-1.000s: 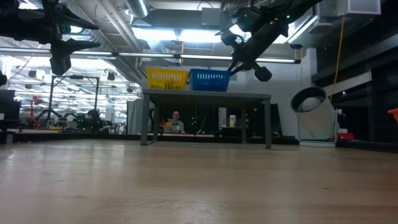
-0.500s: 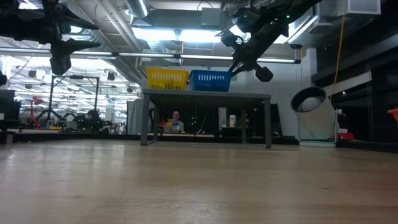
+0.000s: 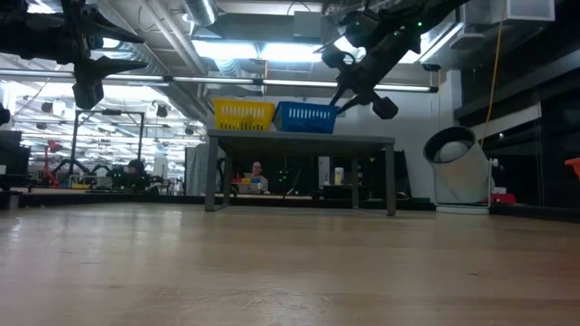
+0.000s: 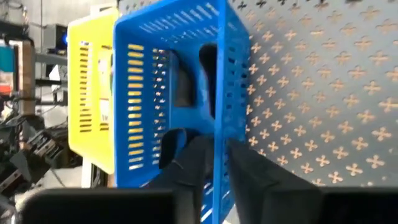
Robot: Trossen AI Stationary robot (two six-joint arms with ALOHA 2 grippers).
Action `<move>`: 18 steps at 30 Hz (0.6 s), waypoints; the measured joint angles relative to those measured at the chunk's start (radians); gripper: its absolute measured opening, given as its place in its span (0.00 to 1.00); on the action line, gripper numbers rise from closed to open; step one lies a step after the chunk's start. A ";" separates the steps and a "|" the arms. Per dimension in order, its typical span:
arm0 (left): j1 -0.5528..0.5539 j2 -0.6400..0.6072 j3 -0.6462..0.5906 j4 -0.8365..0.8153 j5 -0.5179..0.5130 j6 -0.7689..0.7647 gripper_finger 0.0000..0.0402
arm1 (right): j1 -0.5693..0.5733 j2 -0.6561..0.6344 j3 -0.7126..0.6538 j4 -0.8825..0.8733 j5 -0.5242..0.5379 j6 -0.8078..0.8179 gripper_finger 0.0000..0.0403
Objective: Pick & Place Office Desk Supplies
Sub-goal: Put the blue bin with the rubber bands on the shelf, then put the orange bin with the spring keychains on the shelf
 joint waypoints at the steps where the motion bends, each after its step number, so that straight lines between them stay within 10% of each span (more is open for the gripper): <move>1: 0.000 0.000 0.000 0.000 0.000 0.000 0.39 | 0.000 0.000 0.000 0.000 0.010 0.010 0.19; 18: 0.000 0.000 0.000 0.000 -0.001 0.000 0.39 | 0.000 0.000 0.000 0.014 0.067 0.042 0.39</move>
